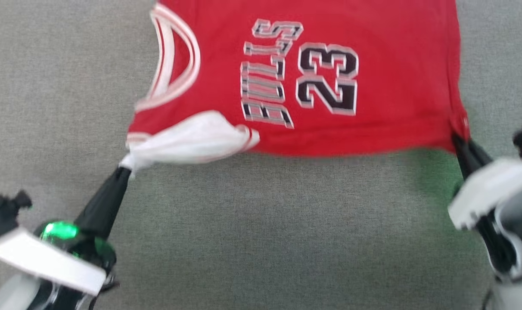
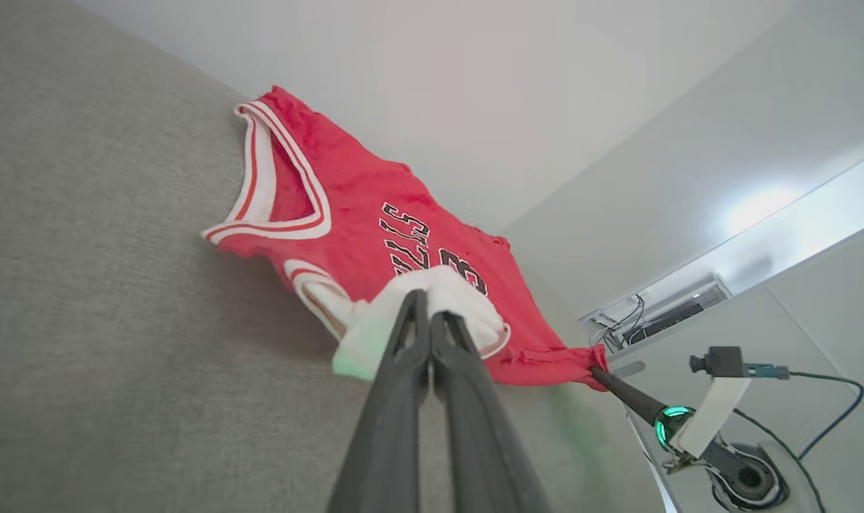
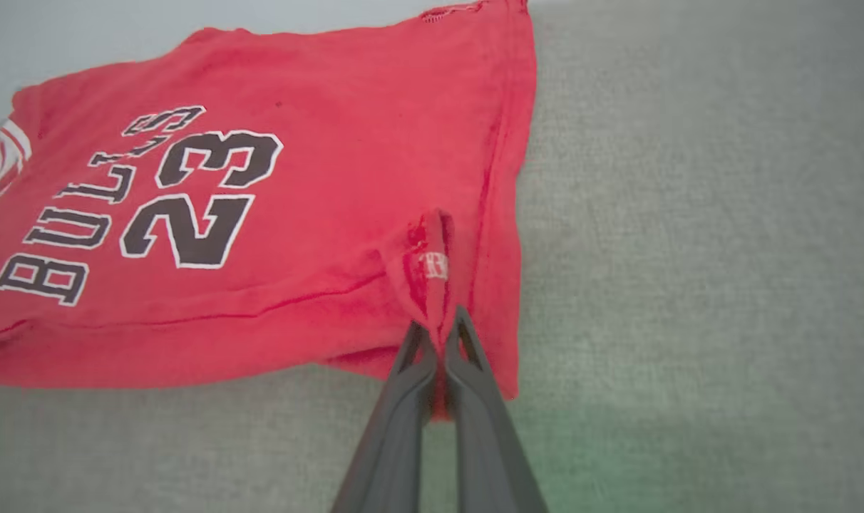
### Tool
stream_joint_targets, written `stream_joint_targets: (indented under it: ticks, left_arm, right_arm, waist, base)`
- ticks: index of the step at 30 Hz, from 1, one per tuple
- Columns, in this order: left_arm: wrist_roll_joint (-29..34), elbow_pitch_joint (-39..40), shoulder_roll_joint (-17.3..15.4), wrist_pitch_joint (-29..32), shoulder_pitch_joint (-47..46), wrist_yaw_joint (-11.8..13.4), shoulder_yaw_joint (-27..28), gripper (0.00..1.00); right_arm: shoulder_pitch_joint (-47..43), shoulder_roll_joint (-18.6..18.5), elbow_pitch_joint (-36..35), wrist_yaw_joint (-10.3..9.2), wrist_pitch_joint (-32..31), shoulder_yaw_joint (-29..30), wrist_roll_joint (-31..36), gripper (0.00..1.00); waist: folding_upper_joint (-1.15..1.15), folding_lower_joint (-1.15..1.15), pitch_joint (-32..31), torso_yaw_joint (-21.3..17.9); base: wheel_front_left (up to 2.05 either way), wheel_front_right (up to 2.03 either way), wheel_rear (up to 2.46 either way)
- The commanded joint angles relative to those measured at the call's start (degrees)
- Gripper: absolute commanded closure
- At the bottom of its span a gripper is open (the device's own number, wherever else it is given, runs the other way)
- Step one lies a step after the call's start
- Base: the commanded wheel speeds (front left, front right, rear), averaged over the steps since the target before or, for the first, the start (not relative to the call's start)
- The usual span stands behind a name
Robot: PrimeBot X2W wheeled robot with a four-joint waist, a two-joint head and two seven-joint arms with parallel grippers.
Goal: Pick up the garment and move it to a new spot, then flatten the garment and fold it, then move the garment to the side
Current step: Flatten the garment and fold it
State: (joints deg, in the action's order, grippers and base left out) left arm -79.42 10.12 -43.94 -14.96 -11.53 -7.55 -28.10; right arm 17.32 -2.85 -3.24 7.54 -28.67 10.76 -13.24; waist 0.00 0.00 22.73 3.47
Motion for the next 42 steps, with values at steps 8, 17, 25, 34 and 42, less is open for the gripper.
stream_joint_targets:
  ticks: [8,17,25,34,42]
  left_arm:
    - [2.0,8.7,-2.8,-0.3,13.0,0.1,5.2,1.0]
    - [4.0,16.5,-3.9,-0.3,21.9,0.1,7.4,1.0]
    - [4.9,16.2,-4.4,-0.3,12.7,0.1,4.8,1.0]
    - [2.3,8.9,-3.6,-0.3,-6.0,0.1,-1.4,1.0]
    - [-0.7,3.2,0.5,-0.3,-13.5,0.1,1.5,1.0]
  right_arm:
    - [-15.5,-0.1,-14.9,-0.08,-6.8,3.0,-5.3,1.0]
    - [-24.2,-0.1,-24.2,-0.08,-9.6,5.3,-7.7,1.0]
    - [-20.8,-0.1,-21.1,-0.08,-7.4,5.7,-9.2,1.0]
    - [-11.1,-0.1,-14.3,-0.07,-3.6,3.9,-8.3,1.0]
    - [-7.3,-0.1,-11.7,-0.07,1.1,4.9,-7.9,1.0]
  waist:
    - [0.0,0.0,-0.7,0.7]
    - [0.0,0.0,0.9,0.2]
    - [0.0,0.0,2.3,0.7]
    - [0.0,0.0,6.4,0.1]
    - [0.0,0.0,10.2,-0.1]
  base:
    - [0.0,0.0,0.0]
    - [0.0,0.0,0.0]
    - [0.0,0.0,0.0]
    - [0.0,0.0,0.0]
    - [0.0,0.0,0.0]
